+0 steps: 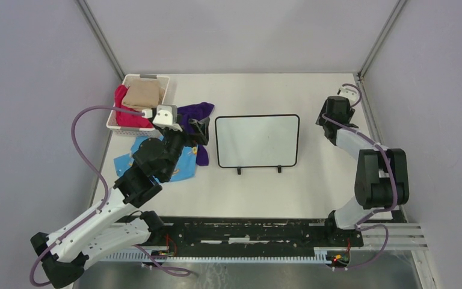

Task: Write a sentence on the whiteboard
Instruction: Open the whiteboard marker at the center of the board.

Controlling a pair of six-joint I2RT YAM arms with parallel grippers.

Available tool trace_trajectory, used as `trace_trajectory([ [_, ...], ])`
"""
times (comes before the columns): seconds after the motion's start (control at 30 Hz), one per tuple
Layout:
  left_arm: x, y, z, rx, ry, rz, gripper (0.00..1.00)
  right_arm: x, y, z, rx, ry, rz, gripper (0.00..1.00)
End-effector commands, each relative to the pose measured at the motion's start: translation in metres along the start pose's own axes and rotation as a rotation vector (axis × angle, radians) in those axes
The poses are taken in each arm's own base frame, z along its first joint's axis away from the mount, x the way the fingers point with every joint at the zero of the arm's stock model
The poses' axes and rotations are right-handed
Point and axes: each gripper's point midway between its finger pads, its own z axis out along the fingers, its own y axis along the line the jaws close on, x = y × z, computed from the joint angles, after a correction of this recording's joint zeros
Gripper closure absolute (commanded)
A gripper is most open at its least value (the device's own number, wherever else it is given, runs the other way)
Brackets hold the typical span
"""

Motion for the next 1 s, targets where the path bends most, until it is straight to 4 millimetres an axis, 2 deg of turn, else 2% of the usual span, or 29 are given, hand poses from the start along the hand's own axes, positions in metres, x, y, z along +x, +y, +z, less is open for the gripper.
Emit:
trace_trajectory([
  [0.0,-0.007,-0.009,0.002,0.048,-0.024,0.035,0.00,-0.020,0.030,0.018,-0.115,-0.016,-0.035,0.32],
  [0.2,-0.002,-0.014,0.004,0.066,-0.010,0.045,0.00,-0.013,0.040,0.040,-0.120,0.042,-0.082,0.29],
  [0.47,0.001,-0.018,0.006,0.083,0.002,0.058,0.00,-0.005,0.044,0.054,-0.111,0.078,-0.101,0.34],
  [0.67,0.004,-0.016,0.006,0.078,0.006,0.069,0.00,0.003,0.026,0.060,-0.014,0.108,-0.129,0.34],
  [0.73,0.005,-0.017,0.007,0.080,0.009,0.071,0.00,0.005,0.013,0.066,0.010,0.125,-0.106,0.35],
  [0.97,0.007,-0.017,0.008,0.078,0.013,0.080,0.00,0.015,0.010,0.078,-0.006,0.160,-0.090,0.42],
])
